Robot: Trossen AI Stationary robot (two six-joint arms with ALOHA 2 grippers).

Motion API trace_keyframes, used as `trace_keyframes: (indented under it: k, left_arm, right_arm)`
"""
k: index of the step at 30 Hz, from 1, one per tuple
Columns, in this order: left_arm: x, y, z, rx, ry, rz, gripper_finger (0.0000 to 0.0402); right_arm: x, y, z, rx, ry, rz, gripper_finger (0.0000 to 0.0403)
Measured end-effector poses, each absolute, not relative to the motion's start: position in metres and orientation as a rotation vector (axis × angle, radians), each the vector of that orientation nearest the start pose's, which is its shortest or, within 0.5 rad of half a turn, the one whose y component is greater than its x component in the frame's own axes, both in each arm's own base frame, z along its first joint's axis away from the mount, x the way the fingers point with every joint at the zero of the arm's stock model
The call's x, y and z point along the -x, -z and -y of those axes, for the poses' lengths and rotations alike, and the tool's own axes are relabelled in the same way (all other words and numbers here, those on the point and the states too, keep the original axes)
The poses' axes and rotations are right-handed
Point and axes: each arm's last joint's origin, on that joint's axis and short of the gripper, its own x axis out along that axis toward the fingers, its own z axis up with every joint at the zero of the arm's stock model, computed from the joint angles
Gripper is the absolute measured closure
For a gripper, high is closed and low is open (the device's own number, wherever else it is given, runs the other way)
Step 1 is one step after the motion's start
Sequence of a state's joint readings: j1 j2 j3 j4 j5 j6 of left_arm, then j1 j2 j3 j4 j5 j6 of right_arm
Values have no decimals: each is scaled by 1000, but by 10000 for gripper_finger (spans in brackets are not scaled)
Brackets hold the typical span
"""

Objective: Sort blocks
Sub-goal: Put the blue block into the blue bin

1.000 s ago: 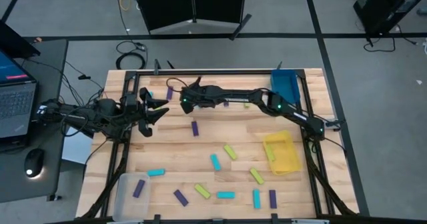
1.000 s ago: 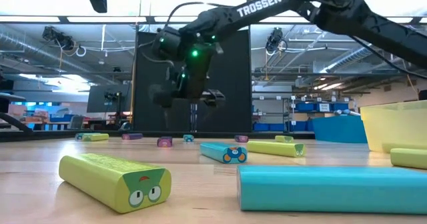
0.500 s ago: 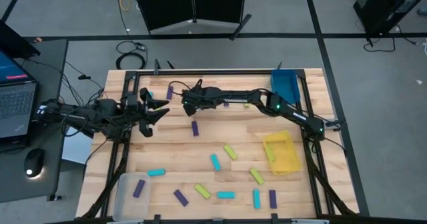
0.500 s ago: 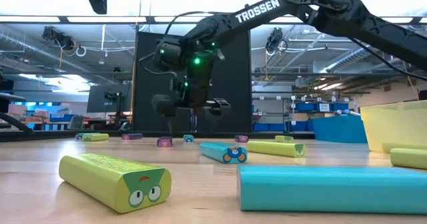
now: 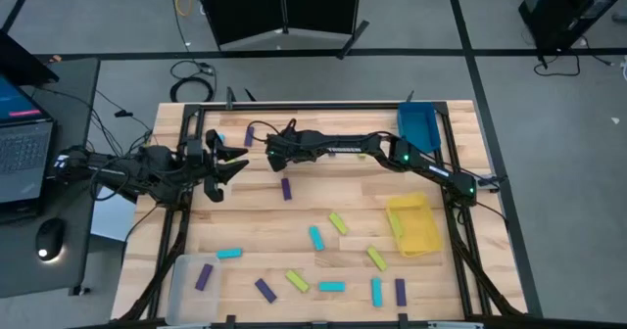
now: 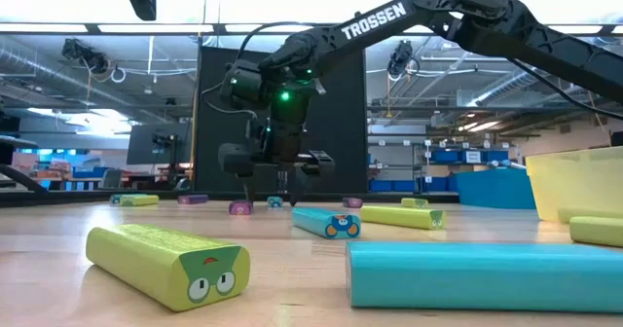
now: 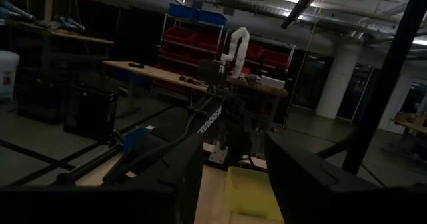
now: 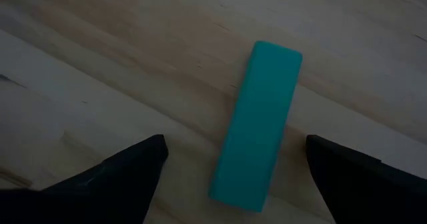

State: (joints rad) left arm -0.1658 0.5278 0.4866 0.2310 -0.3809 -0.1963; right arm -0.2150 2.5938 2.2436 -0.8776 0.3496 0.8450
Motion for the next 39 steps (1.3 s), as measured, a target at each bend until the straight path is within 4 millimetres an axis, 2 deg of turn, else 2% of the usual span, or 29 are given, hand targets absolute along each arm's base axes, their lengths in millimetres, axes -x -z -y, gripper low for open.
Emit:
trace_keyframes:
  k: [5, 28, 39]
  left_arm:
    - [-132, -304, 11, 247, -196, 204, 235]
    - [-132, -304, 11, 257, -185, 204, 235]
    - [-132, -304, 11, 263, -183, 205, 235]
  right_arm:
    - [-515, -123, 122, -644, 968, -941, 71]
    - [-517, -122, 117, -674, 976, -923, 281]
    - [-517, -121, 113, -662, 978, -922, 283]
